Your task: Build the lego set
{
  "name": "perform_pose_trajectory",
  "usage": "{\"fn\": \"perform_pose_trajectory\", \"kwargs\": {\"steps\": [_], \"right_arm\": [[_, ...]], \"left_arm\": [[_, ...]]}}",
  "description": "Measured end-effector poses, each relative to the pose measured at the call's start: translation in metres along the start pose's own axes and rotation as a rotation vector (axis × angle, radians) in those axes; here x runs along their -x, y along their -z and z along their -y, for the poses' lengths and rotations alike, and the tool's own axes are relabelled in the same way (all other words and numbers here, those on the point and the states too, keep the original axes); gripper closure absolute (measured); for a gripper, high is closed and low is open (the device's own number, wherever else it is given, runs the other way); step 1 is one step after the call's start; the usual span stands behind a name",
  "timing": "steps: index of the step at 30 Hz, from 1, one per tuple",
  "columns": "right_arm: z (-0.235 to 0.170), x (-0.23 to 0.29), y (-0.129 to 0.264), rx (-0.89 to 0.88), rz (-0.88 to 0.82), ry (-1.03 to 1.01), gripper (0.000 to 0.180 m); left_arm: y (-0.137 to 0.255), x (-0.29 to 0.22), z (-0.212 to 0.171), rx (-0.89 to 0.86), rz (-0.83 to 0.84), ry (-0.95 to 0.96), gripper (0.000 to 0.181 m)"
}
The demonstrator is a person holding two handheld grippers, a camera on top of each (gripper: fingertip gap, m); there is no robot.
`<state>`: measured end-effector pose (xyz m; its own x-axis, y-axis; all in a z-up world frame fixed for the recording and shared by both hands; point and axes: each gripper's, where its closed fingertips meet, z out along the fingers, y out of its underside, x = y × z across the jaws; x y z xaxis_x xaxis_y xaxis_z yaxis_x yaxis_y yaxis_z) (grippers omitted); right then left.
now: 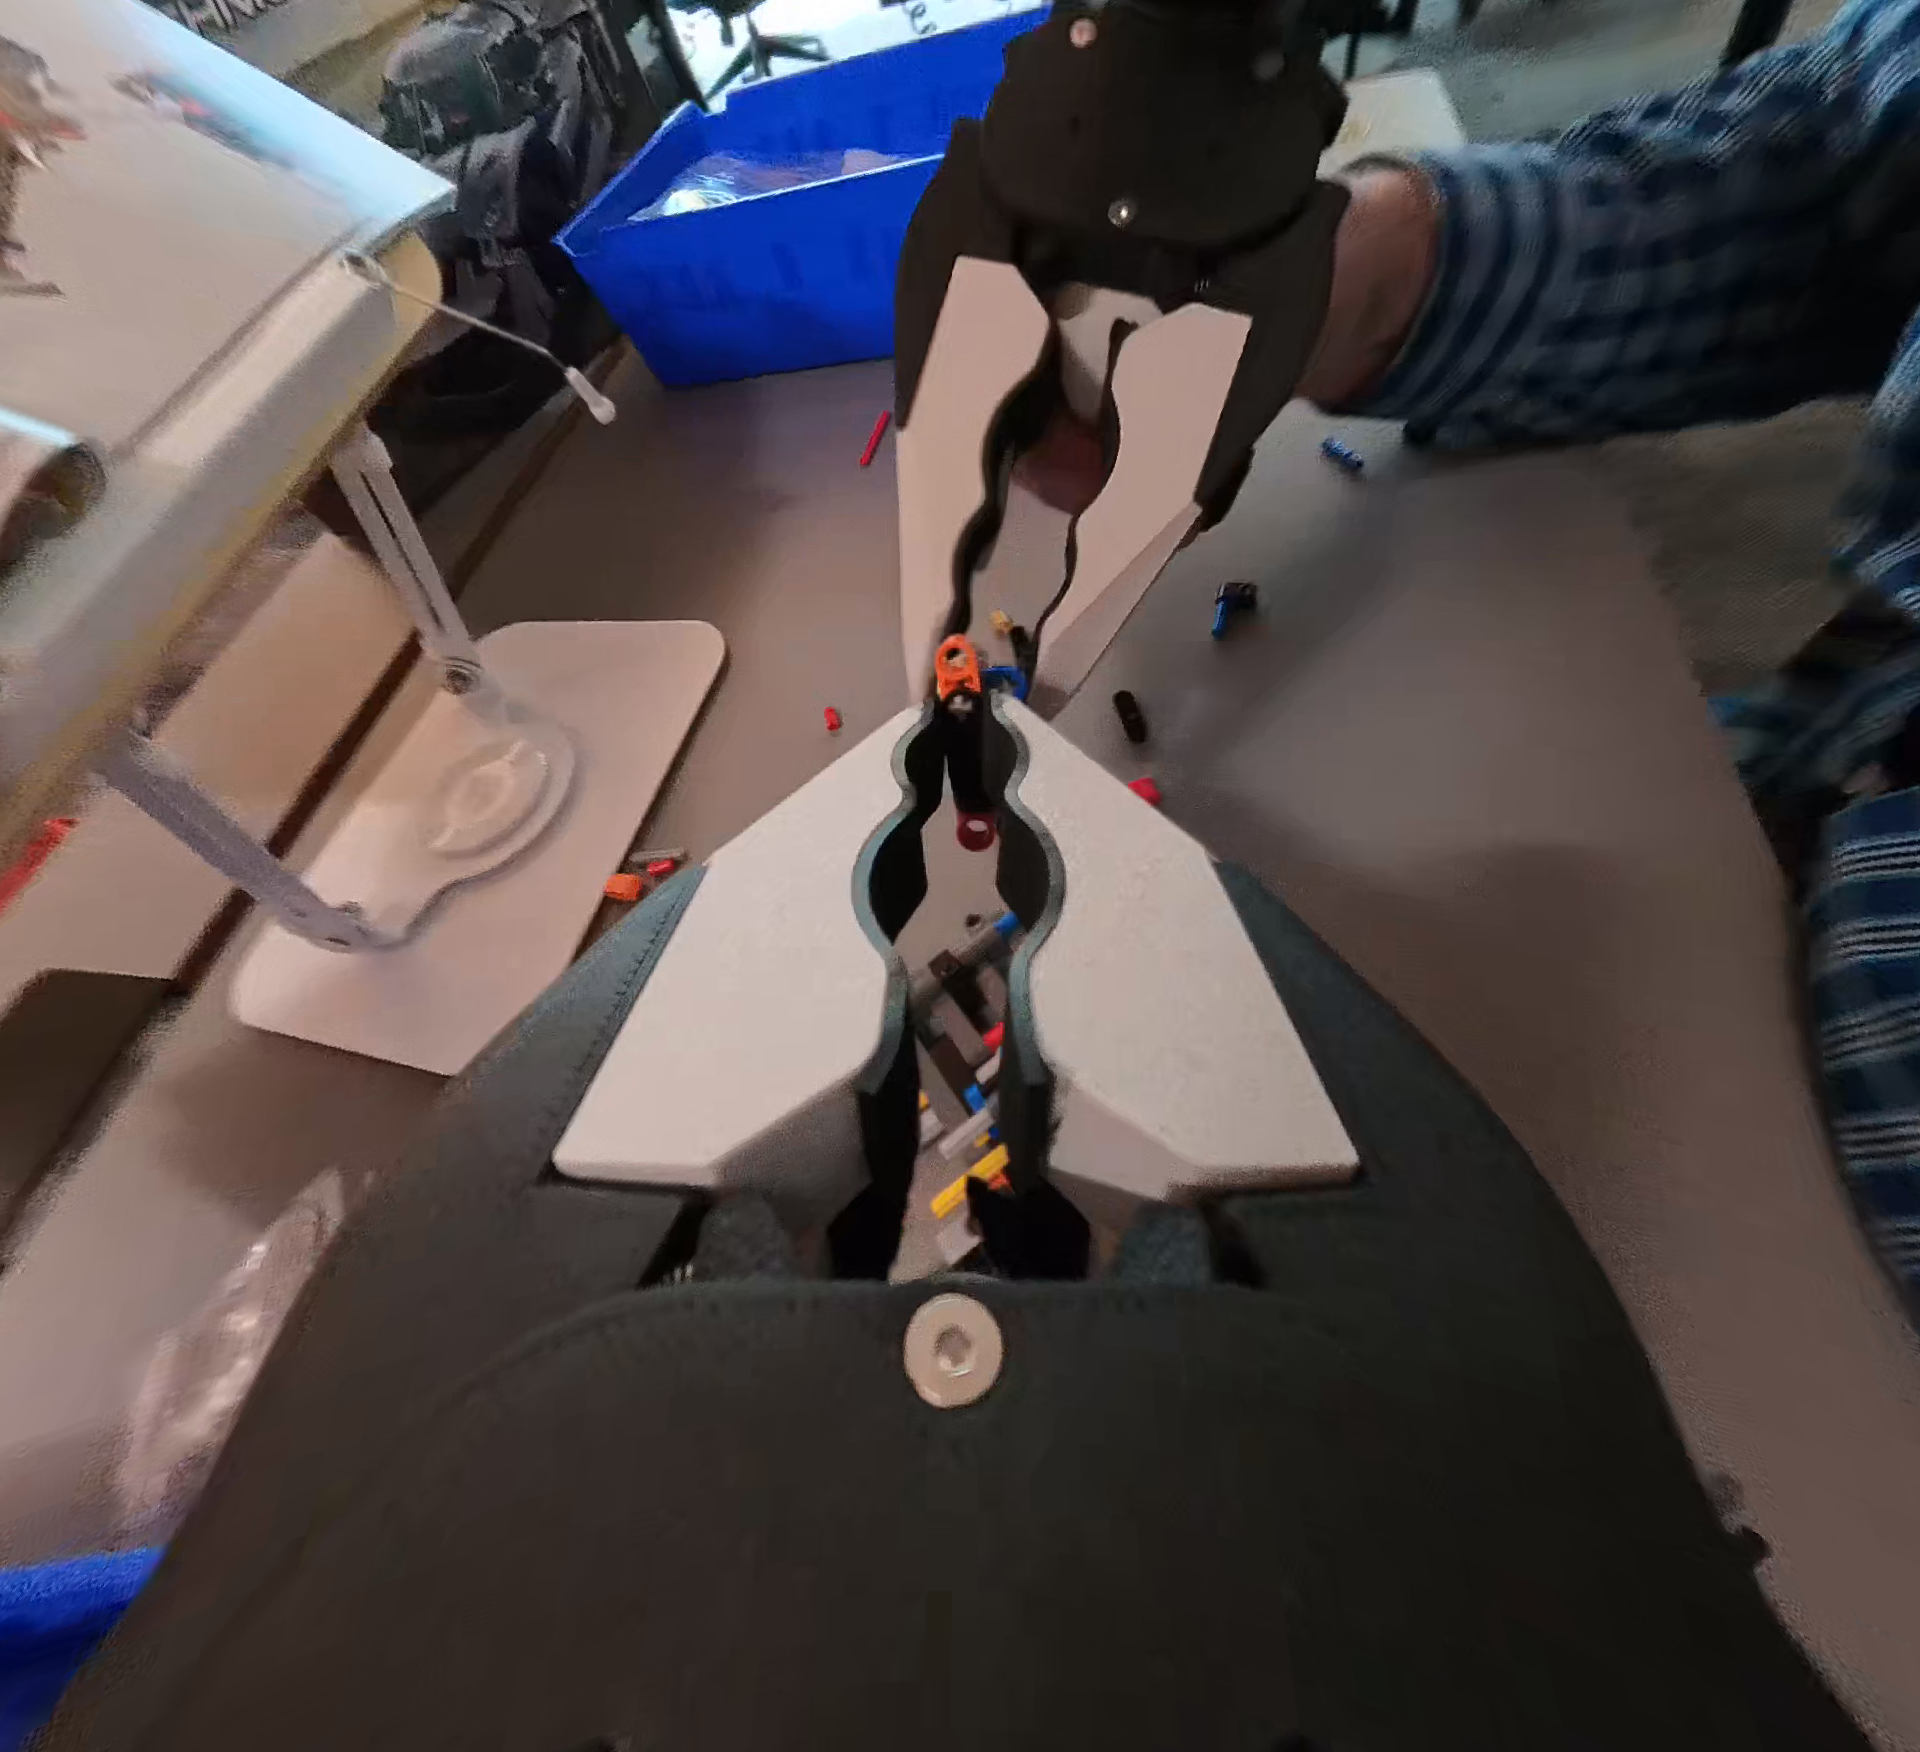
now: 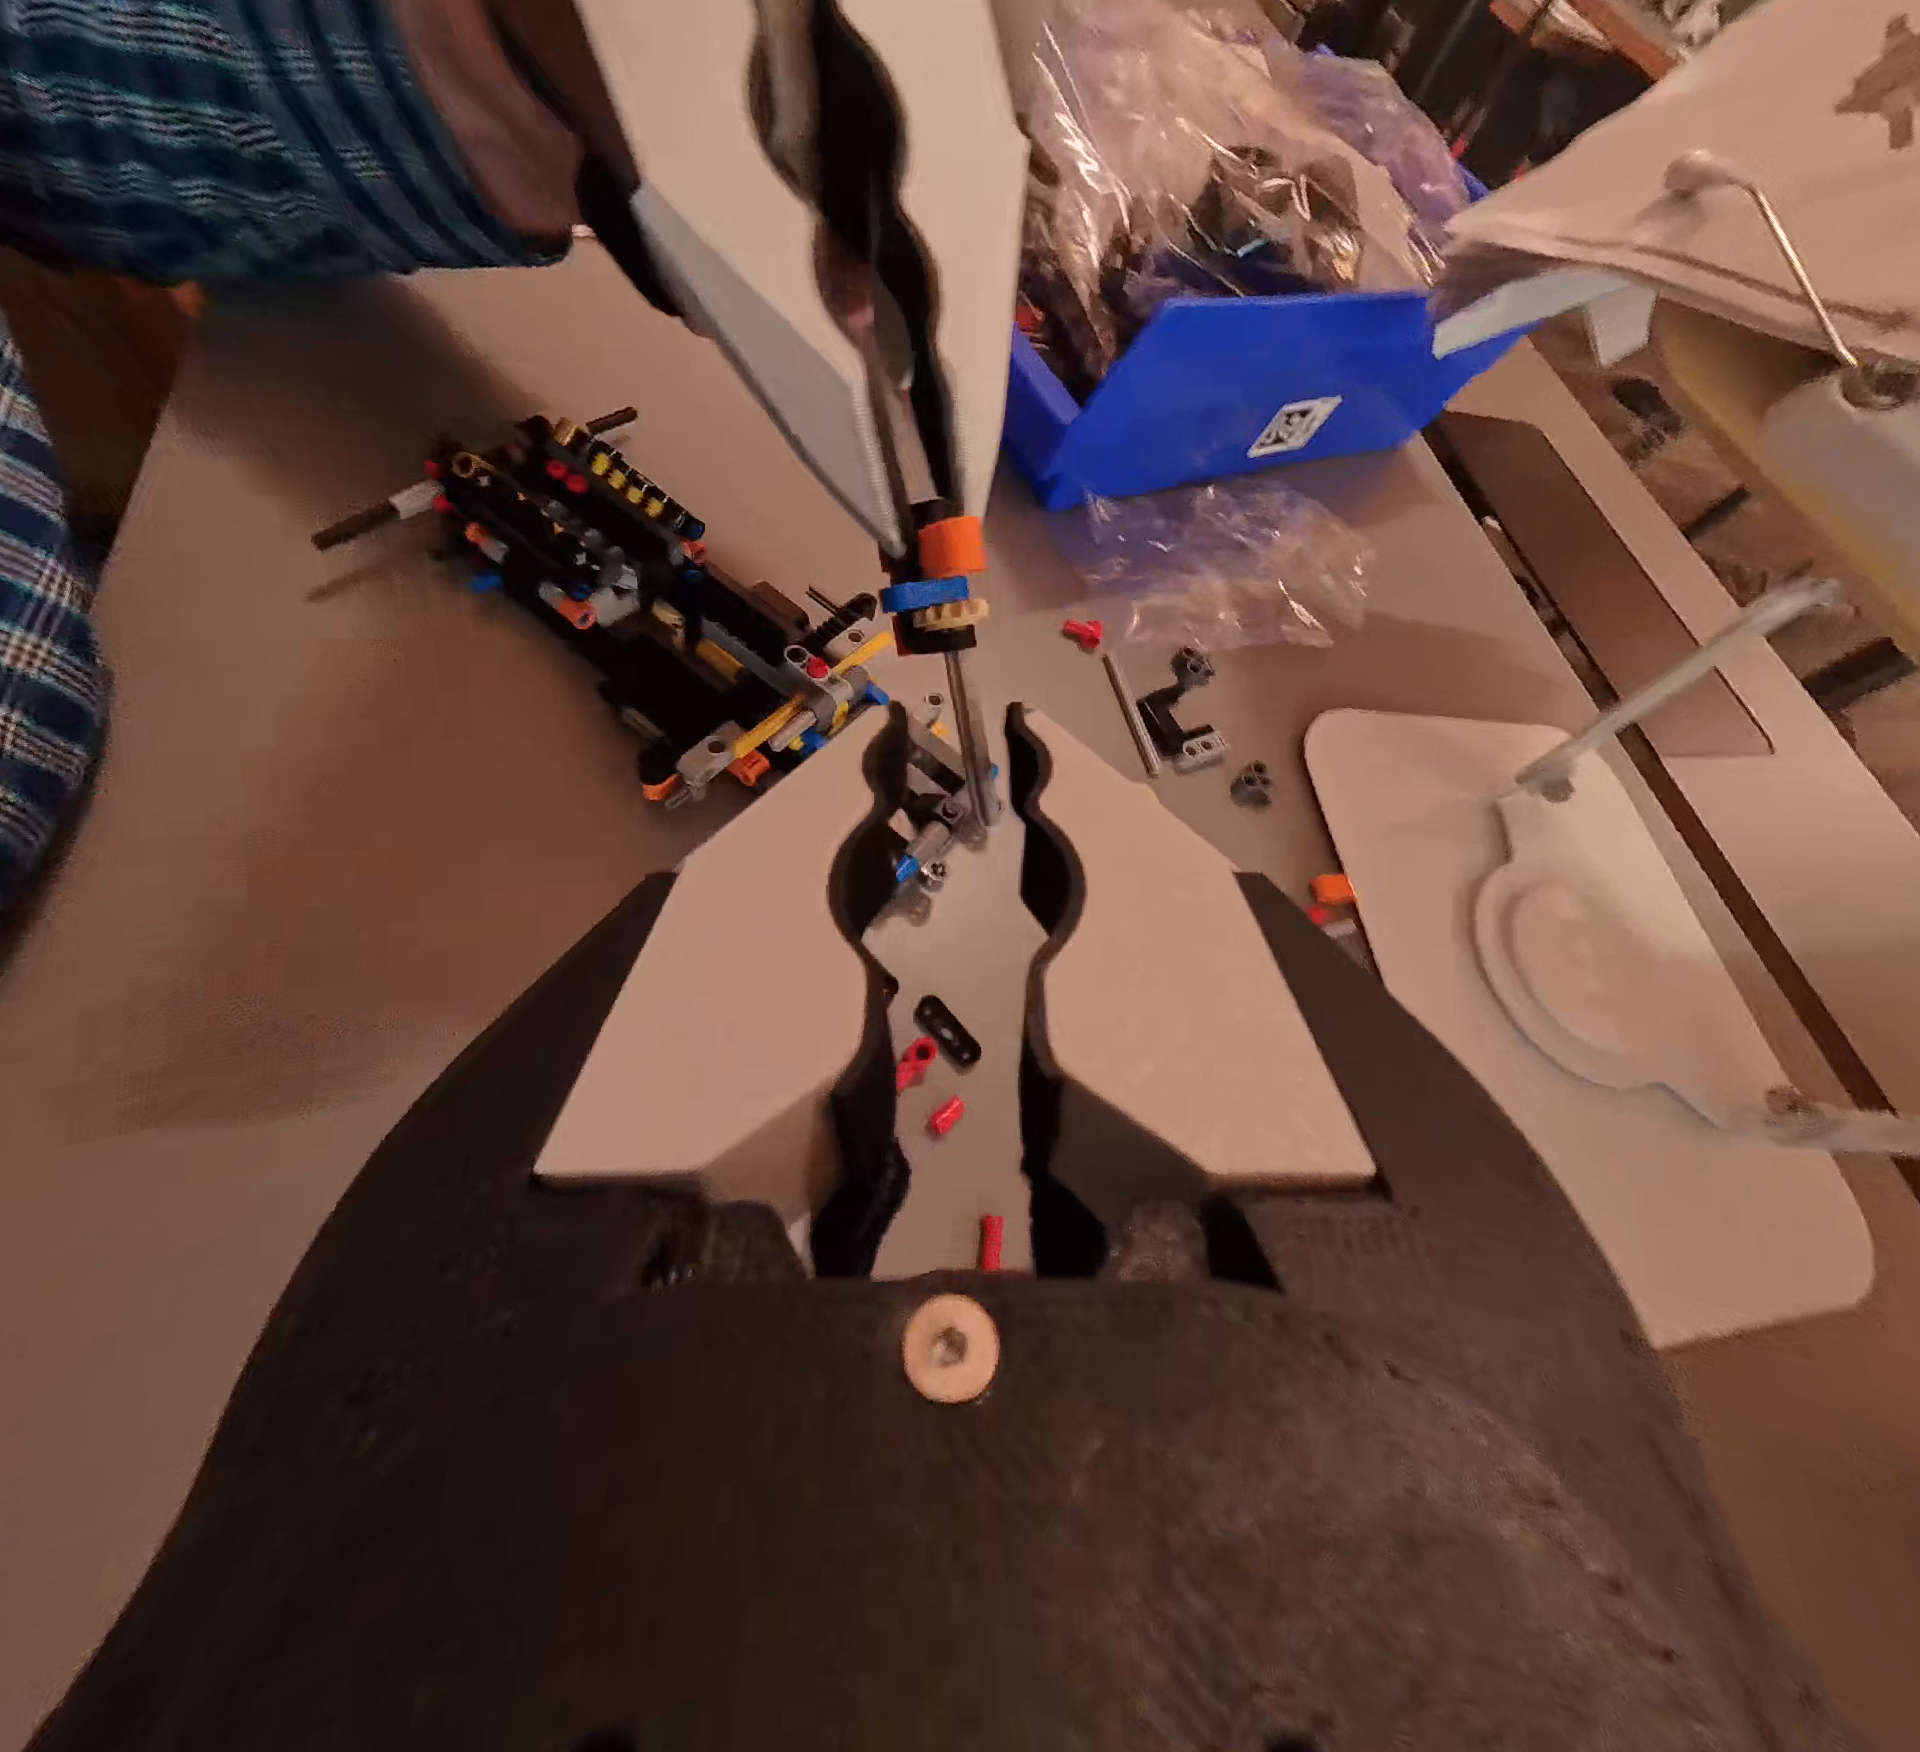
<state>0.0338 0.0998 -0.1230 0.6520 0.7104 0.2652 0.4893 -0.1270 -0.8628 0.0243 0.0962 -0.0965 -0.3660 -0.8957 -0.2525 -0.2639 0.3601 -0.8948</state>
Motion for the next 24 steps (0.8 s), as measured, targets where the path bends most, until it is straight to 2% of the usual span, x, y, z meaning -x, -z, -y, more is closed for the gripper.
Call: {"fn": "perform_pose_trajectory", "kwargs": {"steps": [2, 6, 9, 16, 18, 24], "right_arm": [[0.003, 0.004, 0.004, -0.015, -0.020, -0.026, 0.166], [0.004, 0.017, 0.009, 0.023, -0.105, 0.090, 0.163], [0.001, 0.025, 0.018, 0.095, -0.175, 0.192, 0.176], [-0.007, 0.068, 0.039, 0.110, -0.155, 0.144, 0.180], [-0.011, 0.081, 0.041, 0.107, -0.147, 0.137, 0.180], [-0.024, 0.103, 0.043, 0.094, -0.107, 0.158, 0.179]], "left_arm": [[-0.001, -0.005, 0.005, 0.012, 0.028, -0.063, 0.176], [-0.006, -0.020, 0.011, 0.011, -0.006, -0.090, 0.175], [-0.010, -0.037, 0.016, 0.033, -0.033, -0.124, 0.176], [-0.017, -0.085, 0.019, 0.083, -0.096, -0.168, 0.169], [-0.018, -0.096, 0.017, 0.107, -0.098, -0.195, 0.174], [-0.022, -0.119, 0.008, 0.148, -0.084, -0.197, 0.175]]}}
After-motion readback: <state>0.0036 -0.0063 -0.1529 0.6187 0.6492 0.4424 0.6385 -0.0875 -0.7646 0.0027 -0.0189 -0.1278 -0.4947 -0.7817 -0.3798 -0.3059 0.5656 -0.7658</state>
